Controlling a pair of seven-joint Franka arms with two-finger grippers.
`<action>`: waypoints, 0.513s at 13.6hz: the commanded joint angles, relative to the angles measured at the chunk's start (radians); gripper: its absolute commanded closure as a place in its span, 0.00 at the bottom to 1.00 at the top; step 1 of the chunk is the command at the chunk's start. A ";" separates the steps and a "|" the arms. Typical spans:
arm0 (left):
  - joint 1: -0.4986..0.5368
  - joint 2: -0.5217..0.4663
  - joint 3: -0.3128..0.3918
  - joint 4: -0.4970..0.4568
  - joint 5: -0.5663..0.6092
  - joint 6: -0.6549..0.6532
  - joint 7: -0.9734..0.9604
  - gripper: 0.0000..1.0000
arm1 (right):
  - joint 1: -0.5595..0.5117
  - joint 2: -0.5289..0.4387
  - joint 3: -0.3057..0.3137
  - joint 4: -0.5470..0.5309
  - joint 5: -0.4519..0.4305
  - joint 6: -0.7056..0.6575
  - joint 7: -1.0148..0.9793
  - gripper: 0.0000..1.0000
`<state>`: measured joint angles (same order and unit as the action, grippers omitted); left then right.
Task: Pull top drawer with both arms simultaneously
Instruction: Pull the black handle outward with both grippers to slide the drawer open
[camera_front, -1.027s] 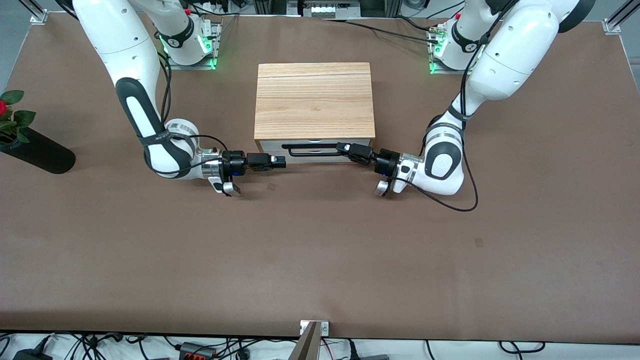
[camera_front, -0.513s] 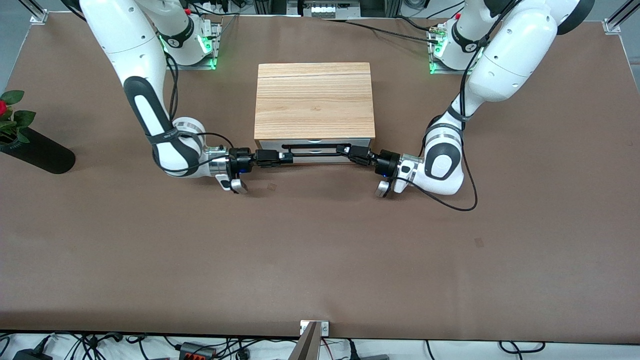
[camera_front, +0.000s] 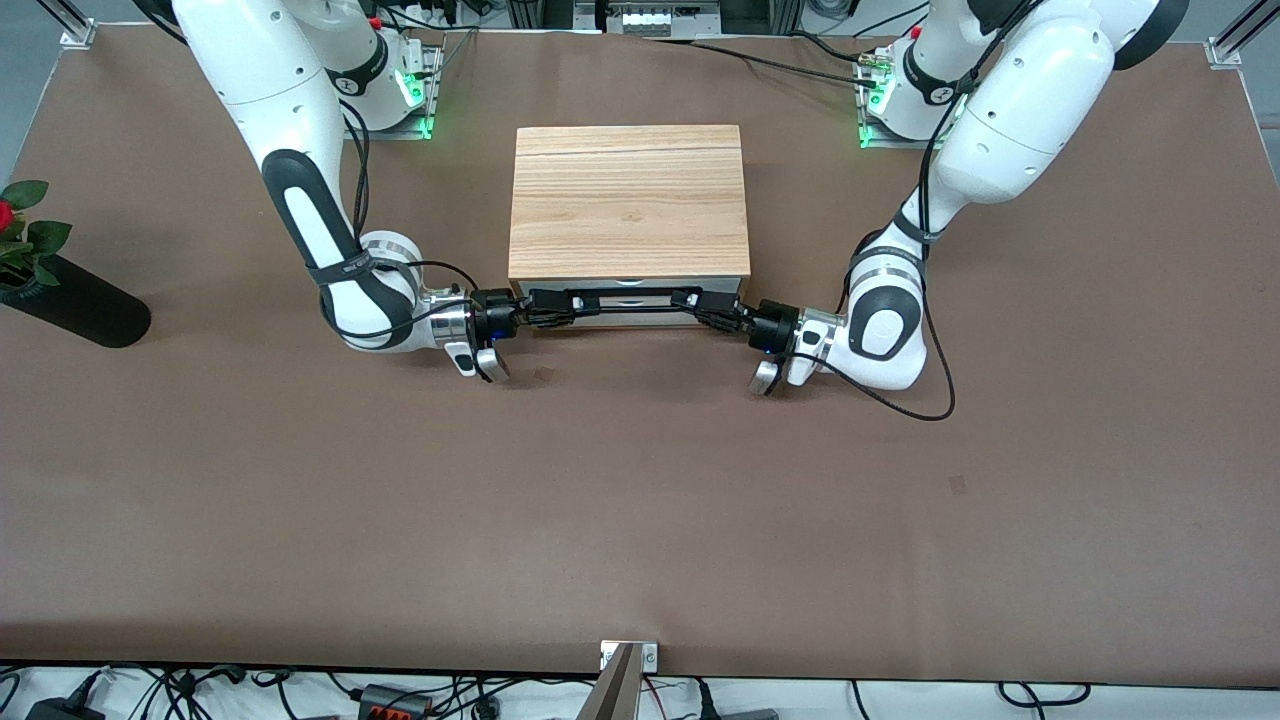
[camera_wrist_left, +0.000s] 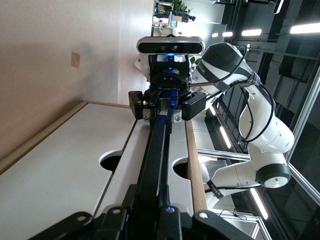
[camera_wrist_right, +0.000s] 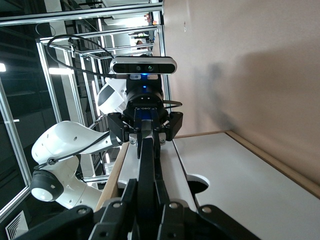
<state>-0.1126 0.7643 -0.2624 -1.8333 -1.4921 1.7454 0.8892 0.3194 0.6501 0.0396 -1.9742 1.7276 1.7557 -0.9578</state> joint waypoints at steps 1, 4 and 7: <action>0.002 -0.007 -0.012 0.005 -0.053 -0.026 -0.001 0.79 | -0.003 -0.006 0.002 -0.003 0.012 0.002 -0.013 0.94; 0.005 0.009 -0.012 0.029 -0.059 -0.023 -0.001 0.79 | -0.006 -0.004 0.002 0.014 0.020 0.004 -0.012 0.94; 0.008 0.013 -0.009 0.051 -0.060 -0.021 -0.003 0.79 | -0.006 0.023 0.000 0.069 0.041 0.013 0.005 0.94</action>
<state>-0.1112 0.7738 -0.2608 -1.8185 -1.5051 1.7481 0.8903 0.3190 0.6532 0.0382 -1.9639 1.7373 1.7649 -0.9640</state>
